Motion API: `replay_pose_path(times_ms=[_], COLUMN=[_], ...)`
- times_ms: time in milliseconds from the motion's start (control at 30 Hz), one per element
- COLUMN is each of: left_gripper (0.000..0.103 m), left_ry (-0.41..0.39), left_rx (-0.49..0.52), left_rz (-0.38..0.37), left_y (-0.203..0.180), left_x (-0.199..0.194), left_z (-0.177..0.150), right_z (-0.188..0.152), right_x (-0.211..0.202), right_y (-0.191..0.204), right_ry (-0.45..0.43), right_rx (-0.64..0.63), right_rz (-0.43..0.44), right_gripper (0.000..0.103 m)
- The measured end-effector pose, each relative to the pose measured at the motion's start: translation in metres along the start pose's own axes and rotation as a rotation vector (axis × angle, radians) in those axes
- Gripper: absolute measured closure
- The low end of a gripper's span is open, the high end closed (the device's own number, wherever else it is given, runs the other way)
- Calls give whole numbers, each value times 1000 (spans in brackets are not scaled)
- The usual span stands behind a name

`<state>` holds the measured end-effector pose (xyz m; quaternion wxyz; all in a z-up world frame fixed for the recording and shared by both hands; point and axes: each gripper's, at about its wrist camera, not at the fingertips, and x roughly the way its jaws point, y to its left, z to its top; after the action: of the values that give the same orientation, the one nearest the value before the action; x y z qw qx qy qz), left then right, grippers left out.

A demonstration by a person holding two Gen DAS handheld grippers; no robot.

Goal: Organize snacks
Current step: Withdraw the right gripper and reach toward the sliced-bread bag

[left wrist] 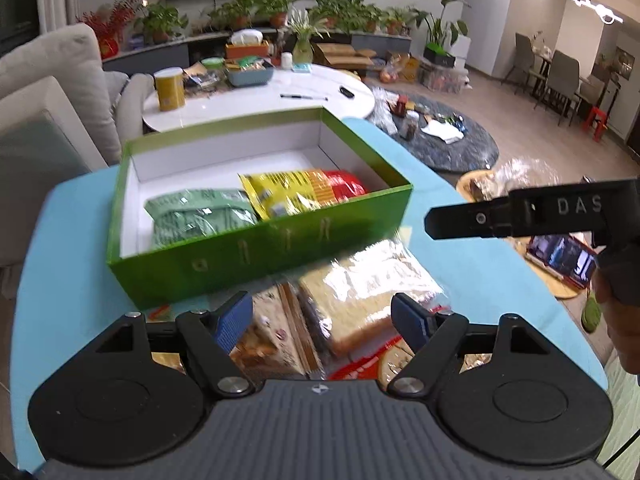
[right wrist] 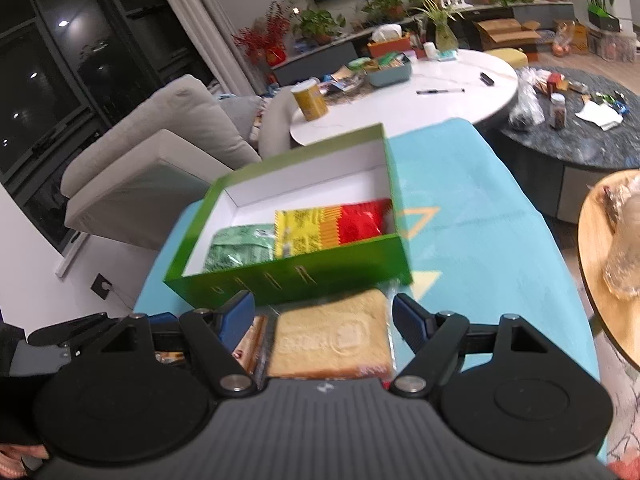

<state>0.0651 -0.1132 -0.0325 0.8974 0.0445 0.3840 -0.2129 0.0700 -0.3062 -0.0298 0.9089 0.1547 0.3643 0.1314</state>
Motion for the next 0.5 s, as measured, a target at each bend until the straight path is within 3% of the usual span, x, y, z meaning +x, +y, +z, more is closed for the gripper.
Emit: replay_pose_path(times_ms=[167,367,500], left_gripper=[29,29,29], left_ry=[83,165,203], left_rx=[-24,-71,-124], left_rz=[-88,-73,-110], left_y=[-5,0,8], left_x=[16,33,41], left_z=[-8,-17,-19], right_z=[-5,-12,-14], right_x=[8,22,32], right_y=[-6,-10,-14], right_ry=[26,69,96], right_rx=[6,-2,2], right_rz=[-12,-16,-25], right_gripper=[28,28,27])
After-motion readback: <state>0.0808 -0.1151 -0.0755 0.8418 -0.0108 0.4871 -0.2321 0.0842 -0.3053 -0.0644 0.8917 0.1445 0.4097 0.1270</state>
